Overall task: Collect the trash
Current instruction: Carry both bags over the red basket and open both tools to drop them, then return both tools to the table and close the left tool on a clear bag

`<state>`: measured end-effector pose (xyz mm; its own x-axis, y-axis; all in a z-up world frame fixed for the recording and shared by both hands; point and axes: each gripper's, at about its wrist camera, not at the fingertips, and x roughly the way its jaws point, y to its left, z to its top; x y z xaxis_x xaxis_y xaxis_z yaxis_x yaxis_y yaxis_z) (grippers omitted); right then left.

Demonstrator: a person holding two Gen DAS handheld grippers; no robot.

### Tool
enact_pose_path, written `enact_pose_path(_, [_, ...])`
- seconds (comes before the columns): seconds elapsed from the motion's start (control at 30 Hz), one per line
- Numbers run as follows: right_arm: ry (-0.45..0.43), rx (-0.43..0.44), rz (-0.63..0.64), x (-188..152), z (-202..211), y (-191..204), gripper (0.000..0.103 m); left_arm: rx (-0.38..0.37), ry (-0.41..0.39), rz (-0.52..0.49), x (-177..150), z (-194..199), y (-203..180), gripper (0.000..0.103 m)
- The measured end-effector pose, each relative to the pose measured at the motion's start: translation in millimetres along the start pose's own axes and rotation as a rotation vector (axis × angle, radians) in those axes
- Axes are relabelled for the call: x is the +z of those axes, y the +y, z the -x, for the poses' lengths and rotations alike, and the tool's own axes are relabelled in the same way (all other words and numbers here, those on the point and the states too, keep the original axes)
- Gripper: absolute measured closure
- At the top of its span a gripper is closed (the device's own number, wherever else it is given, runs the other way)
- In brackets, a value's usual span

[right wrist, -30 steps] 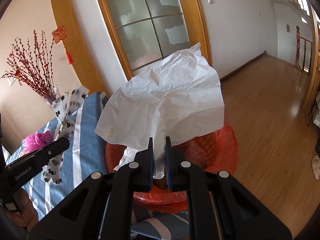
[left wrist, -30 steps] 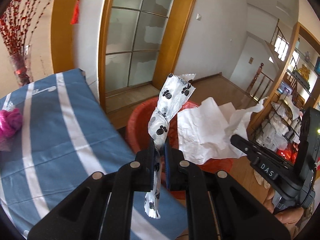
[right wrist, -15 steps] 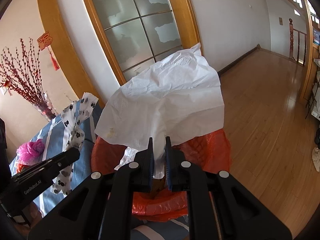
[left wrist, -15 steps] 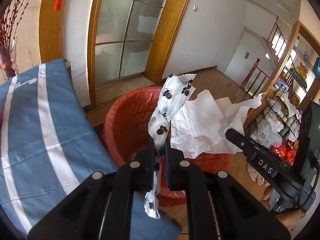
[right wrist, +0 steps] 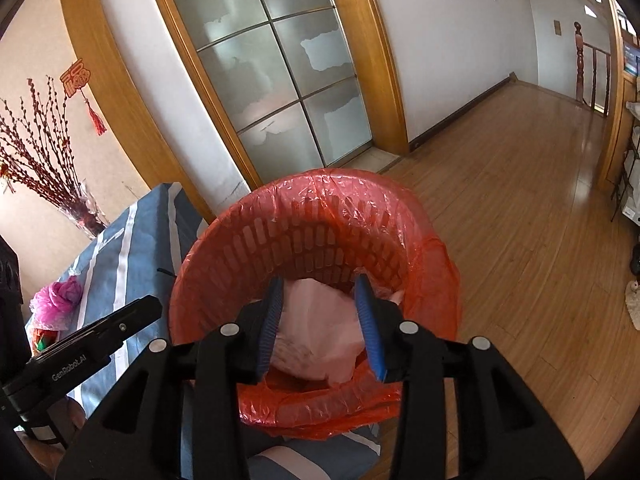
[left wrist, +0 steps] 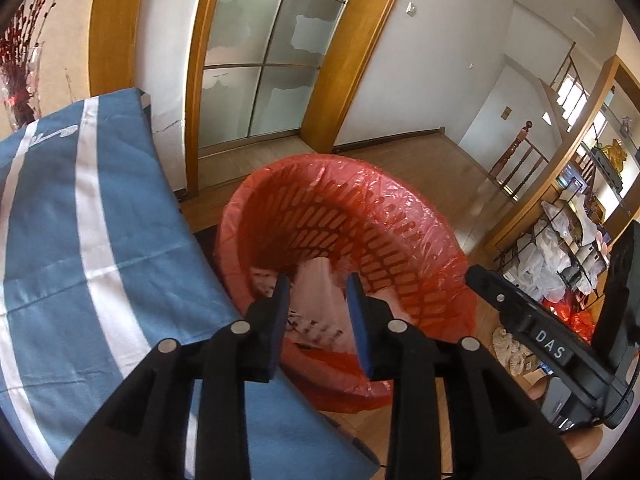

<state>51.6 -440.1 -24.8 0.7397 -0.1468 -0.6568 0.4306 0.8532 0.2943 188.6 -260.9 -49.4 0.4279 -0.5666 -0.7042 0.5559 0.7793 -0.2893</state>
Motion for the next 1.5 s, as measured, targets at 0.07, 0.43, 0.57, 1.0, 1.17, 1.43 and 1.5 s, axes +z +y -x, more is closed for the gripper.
enact_pose_path(0.07, [-0.006,-0.010,0.014,0,1,2,0.064,0.014,-0.010,0.001,-2,5,4,0.066])
enact_pose_path(0.43, [-0.059,0.010,0.108,-3,20,39,0.040,0.196,-0.088,0.024,-17,63,57,0.049])
enact_pose_path(0.57, [-0.057,0.074,0.152,-7,25,69,0.040,0.289,-0.127,0.051,-26,98,89,0.048])
enact_pose_path(1.0, [-0.003,0.223,0.316,-35,24,167,0.040,0.653,-0.231,0.229,-69,226,238,0.047])
enact_pose_path(1.17, [0.012,0.260,0.370,-45,20,205,0.040,0.793,-0.239,0.315,-76,259,303,0.047])
enact_pose_path(1.43, [0.047,0.323,0.469,-67,10,272,0.040,0.786,-0.149,0.466,-84,256,382,0.053])
enact_pose_path(1.5, [0.053,0.335,0.490,-71,9,285,0.040,0.761,-0.134,0.491,-87,253,394,0.054])
